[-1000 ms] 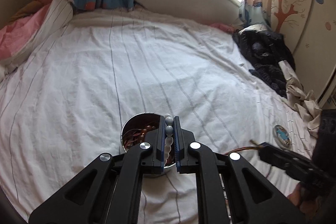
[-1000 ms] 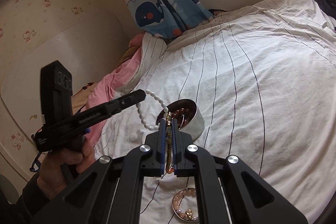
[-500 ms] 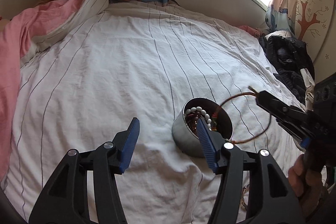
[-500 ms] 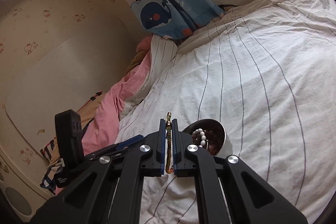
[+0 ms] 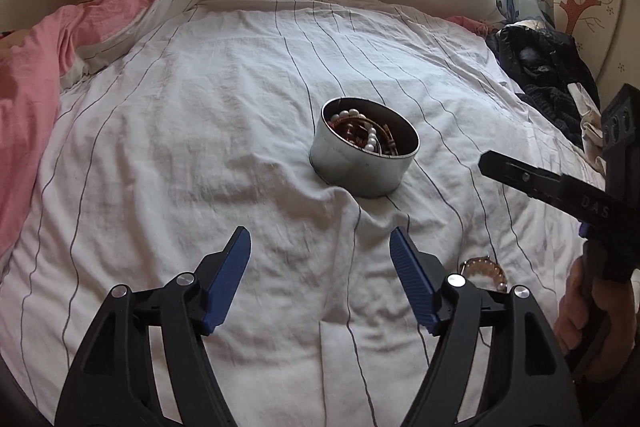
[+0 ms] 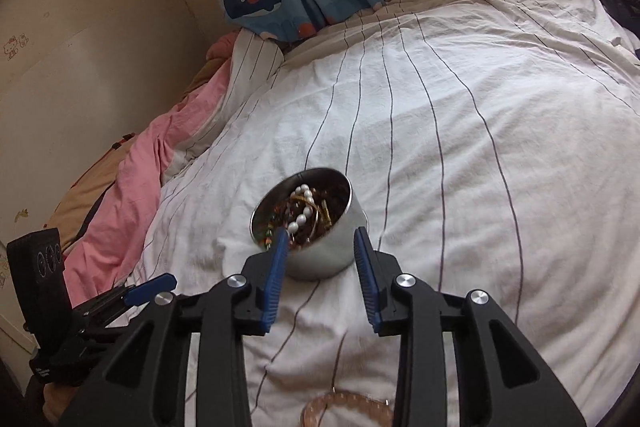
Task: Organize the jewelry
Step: 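Move both open tools to the pink bead bracelet and silver bangle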
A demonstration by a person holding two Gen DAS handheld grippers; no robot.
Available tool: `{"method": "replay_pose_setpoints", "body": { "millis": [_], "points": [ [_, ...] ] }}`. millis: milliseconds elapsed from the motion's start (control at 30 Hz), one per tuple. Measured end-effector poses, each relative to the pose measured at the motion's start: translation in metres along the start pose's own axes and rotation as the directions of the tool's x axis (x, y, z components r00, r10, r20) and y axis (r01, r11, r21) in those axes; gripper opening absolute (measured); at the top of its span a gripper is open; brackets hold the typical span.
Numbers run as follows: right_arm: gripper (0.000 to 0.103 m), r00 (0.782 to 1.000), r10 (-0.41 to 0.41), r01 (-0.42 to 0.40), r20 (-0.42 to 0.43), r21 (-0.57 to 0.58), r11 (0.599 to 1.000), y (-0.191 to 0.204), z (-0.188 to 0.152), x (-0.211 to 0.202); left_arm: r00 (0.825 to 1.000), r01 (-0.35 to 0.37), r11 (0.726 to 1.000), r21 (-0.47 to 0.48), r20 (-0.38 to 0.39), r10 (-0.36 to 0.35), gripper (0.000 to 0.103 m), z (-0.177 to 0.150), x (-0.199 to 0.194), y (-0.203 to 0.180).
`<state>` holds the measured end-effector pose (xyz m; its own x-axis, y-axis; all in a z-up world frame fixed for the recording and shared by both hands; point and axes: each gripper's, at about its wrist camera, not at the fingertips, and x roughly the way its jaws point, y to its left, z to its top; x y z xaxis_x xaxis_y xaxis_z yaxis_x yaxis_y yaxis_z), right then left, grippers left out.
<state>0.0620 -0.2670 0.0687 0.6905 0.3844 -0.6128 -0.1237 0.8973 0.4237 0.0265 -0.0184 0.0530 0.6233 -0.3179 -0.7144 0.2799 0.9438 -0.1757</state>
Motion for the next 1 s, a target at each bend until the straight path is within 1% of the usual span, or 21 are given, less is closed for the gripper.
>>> {"method": "replay_pose_setpoints", "body": {
  "millis": [33,100,200,300,367,433,533,600,667,733,900,1000],
  "points": [
    [0.040,1.000,-0.013,0.013,-0.007,-0.010,1.000,0.000,-0.011,-0.009,1.000,-0.004,1.000,0.006,-0.006,0.004,0.070,-0.007,-0.001,-0.004],
    [0.047,0.999,-0.044,0.043,-0.018,-0.023,0.999,0.000,-0.033,-0.027,1.000,-0.019,1.000,0.006,-0.013,0.019,0.072,-0.021,-0.003,-0.010],
    [0.053,0.996,-0.083,0.084,-0.026,0.004,0.996,-0.009,-0.063,-0.050,0.999,-0.035,0.999,-0.017,-0.014,0.035,0.075,-0.039,-0.007,-0.015],
    [0.055,0.992,-0.119,0.121,-0.042,0.047,0.992,-0.023,-0.086,-0.058,0.998,-0.058,0.998,-0.020,0.000,0.058,0.078,-0.055,-0.008,-0.019],
    [0.055,0.992,-0.111,0.115,-0.058,0.085,0.990,-0.032,-0.097,-0.055,0.997,-0.070,0.997,-0.020,0.010,0.070,0.079,-0.060,-0.007,-0.020],
    [0.056,0.993,-0.105,0.111,-0.063,0.100,0.989,-0.035,-0.098,-0.053,0.996,-0.083,0.997,-0.008,0.013,0.083,0.079,-0.061,-0.006,-0.022],
    [0.062,0.993,-0.099,0.104,-0.068,0.085,0.991,-0.033,-0.098,-0.051,0.996,-0.087,0.996,0.000,0.018,0.087,0.081,-0.061,-0.007,-0.023],
    [0.069,0.992,-0.104,0.109,-0.078,0.059,0.992,-0.029,-0.099,-0.048,0.996,-0.085,0.996,-0.004,0.022,0.085,0.082,-0.062,-0.008,-0.023],
    [0.072,0.989,-0.116,0.119,-0.087,0.028,0.992,-0.024,-0.100,-0.045,0.996,-0.083,0.997,-0.008,0.022,0.083,0.083,-0.062,-0.008,-0.022],
    [0.073,0.988,-0.126,0.127,-0.089,0.008,0.992,-0.020,-0.101,-0.043,0.996,-0.084,0.996,-0.008,0.024,0.084,0.083,-0.062,-0.008,-0.022],
    [0.074,0.989,-0.123,0.124,-0.078,0.002,0.992,-0.019,-0.104,-0.046,0.996,-0.086,0.996,-0.004,0.015,0.086,0.086,-0.062,-0.006,-0.022],
    [0.077,0.989,-0.126,0.125,-0.080,-0.013,0.992,-0.016,-0.106,-0.046,0.996,-0.089,0.996,-0.006,0.020,0.089,0.087,-0.062,-0.008,-0.022]
  ]
}}
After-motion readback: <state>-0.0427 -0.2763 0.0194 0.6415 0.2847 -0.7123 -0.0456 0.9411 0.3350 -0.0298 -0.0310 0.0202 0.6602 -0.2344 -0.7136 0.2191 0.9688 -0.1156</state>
